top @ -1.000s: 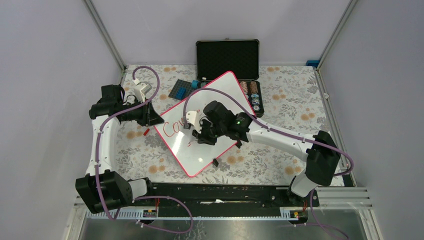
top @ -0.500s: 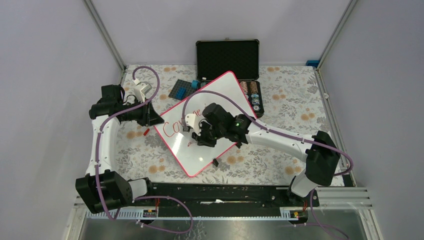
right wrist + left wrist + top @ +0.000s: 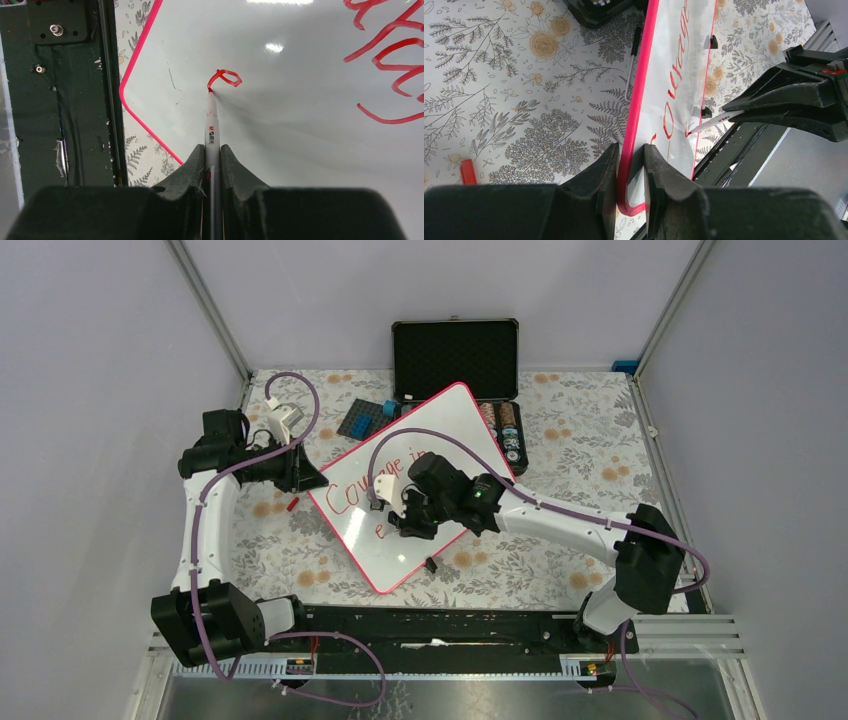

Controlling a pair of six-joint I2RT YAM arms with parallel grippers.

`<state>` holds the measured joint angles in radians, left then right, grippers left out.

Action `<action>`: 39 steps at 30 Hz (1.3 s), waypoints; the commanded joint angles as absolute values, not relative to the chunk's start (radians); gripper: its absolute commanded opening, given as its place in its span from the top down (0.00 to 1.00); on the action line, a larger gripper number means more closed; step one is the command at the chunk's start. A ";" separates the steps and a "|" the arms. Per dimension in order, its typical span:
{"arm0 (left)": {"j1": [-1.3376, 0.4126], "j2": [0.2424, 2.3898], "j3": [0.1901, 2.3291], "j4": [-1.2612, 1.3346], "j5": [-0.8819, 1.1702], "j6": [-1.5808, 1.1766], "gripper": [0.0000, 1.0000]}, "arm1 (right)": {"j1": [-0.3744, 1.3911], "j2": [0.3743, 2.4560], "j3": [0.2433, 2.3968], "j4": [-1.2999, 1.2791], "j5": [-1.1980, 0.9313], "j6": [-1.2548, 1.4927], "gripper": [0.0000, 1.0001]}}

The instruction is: Write a sentence on the whiteboard

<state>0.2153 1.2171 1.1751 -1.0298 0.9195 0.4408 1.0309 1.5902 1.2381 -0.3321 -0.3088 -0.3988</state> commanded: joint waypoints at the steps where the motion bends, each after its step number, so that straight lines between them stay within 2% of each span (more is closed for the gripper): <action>1: 0.210 1.210 1.163 -0.998 0.895 0.466 0.99 | 1.027 1.554 1.241 -0.337 -0.249 -0.424 1.00; 13: 0.210 1.208 1.165 -0.998 0.896 0.463 0.99 | 1.012 1.546 1.267 -0.372 -0.241 -0.440 1.00; 23: 0.210 1.204 1.168 -0.997 0.905 0.463 0.99 | 1.013 1.512 1.345 -0.462 -0.335 -0.419 1.00; 39: 0.210 1.201 1.163 -0.998 0.903 0.463 0.99 | 0.974 1.539 1.359 -0.427 -0.343 -0.416 1.00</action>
